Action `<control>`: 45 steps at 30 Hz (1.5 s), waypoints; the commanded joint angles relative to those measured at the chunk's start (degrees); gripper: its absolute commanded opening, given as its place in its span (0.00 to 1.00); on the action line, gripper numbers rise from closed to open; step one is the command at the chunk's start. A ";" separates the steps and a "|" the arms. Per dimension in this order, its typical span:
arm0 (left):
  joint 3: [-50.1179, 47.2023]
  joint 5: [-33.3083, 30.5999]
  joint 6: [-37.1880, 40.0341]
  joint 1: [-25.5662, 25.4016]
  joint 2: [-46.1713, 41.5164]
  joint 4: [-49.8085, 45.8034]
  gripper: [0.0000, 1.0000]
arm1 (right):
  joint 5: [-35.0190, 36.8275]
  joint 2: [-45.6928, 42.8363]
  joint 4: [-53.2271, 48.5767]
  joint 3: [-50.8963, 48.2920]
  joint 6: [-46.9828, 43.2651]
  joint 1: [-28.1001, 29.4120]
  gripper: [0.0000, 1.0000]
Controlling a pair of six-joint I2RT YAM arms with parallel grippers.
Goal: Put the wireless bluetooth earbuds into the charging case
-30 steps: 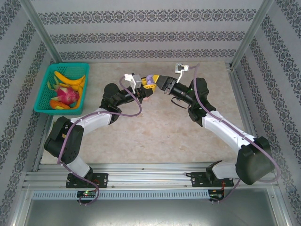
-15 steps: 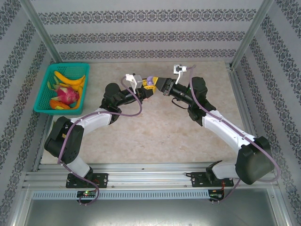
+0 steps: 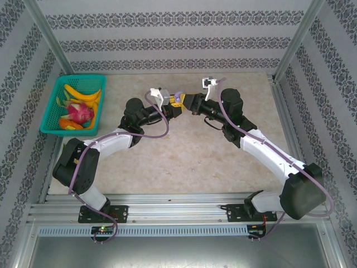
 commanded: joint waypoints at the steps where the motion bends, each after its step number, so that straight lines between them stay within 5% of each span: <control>1: 2.06 0.67 1.18 -0.81 -3.32 5.91 0.00 | 1.68 -0.21 -8.75 -0.09 -3.22 0.77 0.22; 18: 1.56 0.91 1.44 -1.16 -3.87 5.68 0.00 | 3.38 -0.88 -9.98 1.76 -1.65 -0.08 0.43; 22: 1.22 1.00 1.41 -1.26 -3.60 5.83 0.00 | 2.13 -1.48 -9.03 3.00 0.48 -0.73 0.55; 31: -0.52 1.19 1.48 -1.34 -2.66 5.72 0.00 | -2.60 -8.09 -9.49 4.12 8.25 -7.51 0.68; 36: -1.61 2.65 2.17 -1.39 -1.63 4.40 0.00 | -5.53 -6.59 -17.97 7.19 8.72 -11.38 0.65; 45: -1.28 8.43 3.01 -1.53 0.21 -0.40 0.00 | -7.47 4.43 -32.21 14.85 3.58 -12.02 0.34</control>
